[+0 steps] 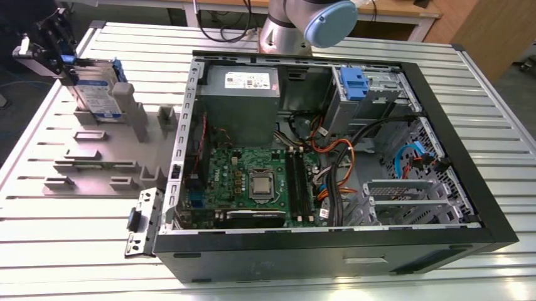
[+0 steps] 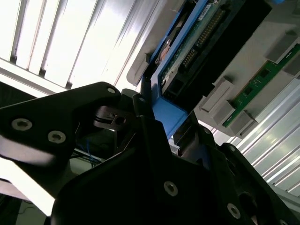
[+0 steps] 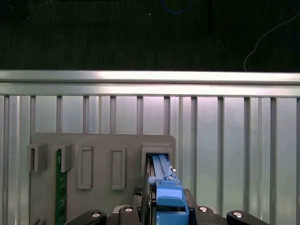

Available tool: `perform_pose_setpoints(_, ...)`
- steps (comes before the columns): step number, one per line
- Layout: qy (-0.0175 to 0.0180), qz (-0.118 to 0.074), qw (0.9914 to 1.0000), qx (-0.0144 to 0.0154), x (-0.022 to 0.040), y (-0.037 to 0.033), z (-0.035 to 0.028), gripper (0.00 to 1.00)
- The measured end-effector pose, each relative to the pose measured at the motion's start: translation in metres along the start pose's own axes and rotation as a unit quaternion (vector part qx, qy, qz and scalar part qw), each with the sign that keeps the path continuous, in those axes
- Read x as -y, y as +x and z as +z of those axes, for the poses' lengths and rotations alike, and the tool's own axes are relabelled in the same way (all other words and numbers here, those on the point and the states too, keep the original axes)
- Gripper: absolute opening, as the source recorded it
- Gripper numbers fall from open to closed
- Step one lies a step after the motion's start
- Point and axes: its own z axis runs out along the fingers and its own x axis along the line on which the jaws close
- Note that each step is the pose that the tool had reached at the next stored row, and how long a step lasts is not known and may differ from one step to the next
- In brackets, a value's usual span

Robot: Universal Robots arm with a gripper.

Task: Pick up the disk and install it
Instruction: 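Pick up the disk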

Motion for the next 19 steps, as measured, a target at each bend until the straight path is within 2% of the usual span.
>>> perform_pose_setpoints(4, -0.0001, -0.001, 1.0, 0.0, 0.0, 0.0, 0.0, 0.44)
perform_pose_setpoints(5, -0.0001, -0.002, 1.0, 0.0, 0.0, 0.0, -0.0001, 0.42)
perform_pose_setpoints(6, -0.0001, -0.002, 1.0, 0.0, 0.0, 0.0, -0.0001, 0.36)
perform_pose_setpoints(19, -0.0001, -0.006, 0.99998, 0.0001, 0.0, 0.0, 0.0, 0.36)
